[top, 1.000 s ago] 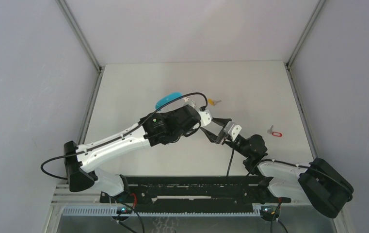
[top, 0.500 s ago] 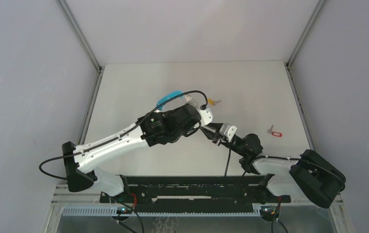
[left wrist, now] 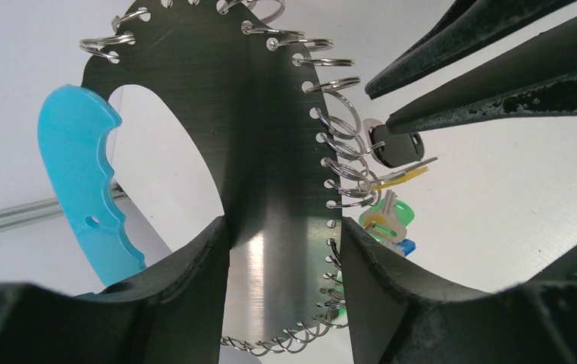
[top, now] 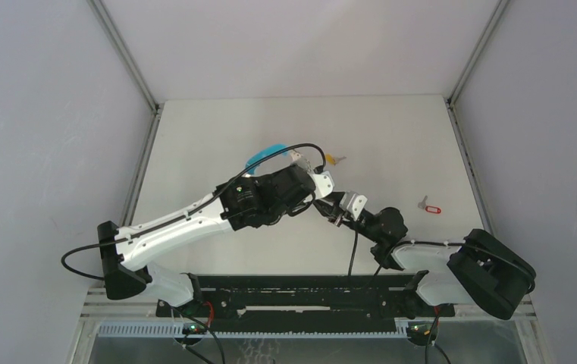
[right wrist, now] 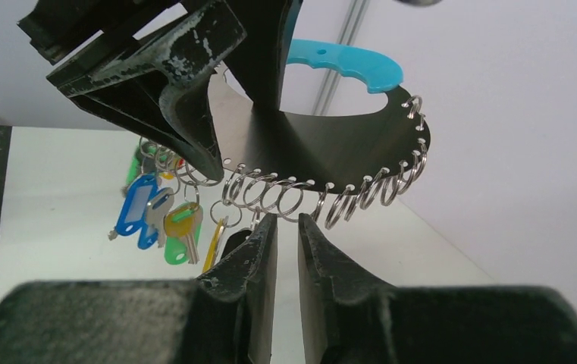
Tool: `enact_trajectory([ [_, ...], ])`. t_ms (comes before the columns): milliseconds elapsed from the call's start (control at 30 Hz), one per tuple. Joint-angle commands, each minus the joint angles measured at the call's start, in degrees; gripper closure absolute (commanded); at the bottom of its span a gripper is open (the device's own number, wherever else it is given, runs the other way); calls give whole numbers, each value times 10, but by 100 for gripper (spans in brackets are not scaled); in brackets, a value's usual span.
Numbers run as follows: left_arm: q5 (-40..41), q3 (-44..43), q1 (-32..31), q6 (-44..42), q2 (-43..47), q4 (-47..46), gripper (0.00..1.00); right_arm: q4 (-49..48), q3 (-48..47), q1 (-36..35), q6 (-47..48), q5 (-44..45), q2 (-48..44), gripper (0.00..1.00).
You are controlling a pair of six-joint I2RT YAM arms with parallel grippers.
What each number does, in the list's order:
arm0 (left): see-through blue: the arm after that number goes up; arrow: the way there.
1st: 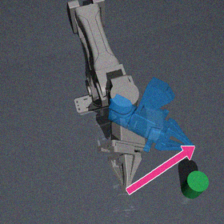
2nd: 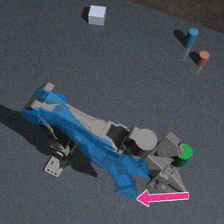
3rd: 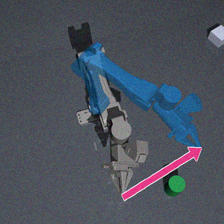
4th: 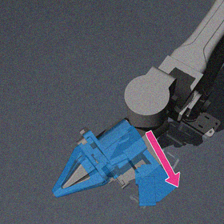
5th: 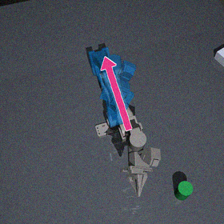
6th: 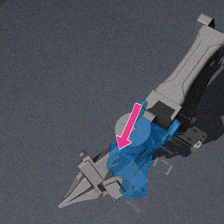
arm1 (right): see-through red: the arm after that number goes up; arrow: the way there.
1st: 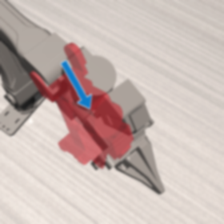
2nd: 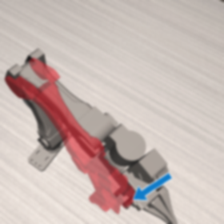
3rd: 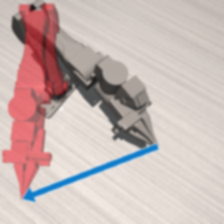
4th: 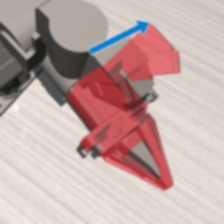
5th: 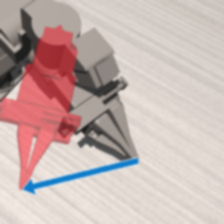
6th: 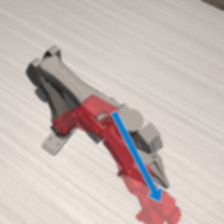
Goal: Put the keys on the keyring
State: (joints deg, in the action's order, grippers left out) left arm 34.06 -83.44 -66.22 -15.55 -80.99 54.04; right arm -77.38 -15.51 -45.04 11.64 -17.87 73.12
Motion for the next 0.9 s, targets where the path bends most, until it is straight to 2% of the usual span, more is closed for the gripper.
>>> enact_trajectory([
  [0,15,-49,-3,7,15,-14,78,-27,-18,-10,1,-1,1,85],
  [867,20,-59,-8,14,1,-2,78,-26,-29,-24,21,31,17,88],
])
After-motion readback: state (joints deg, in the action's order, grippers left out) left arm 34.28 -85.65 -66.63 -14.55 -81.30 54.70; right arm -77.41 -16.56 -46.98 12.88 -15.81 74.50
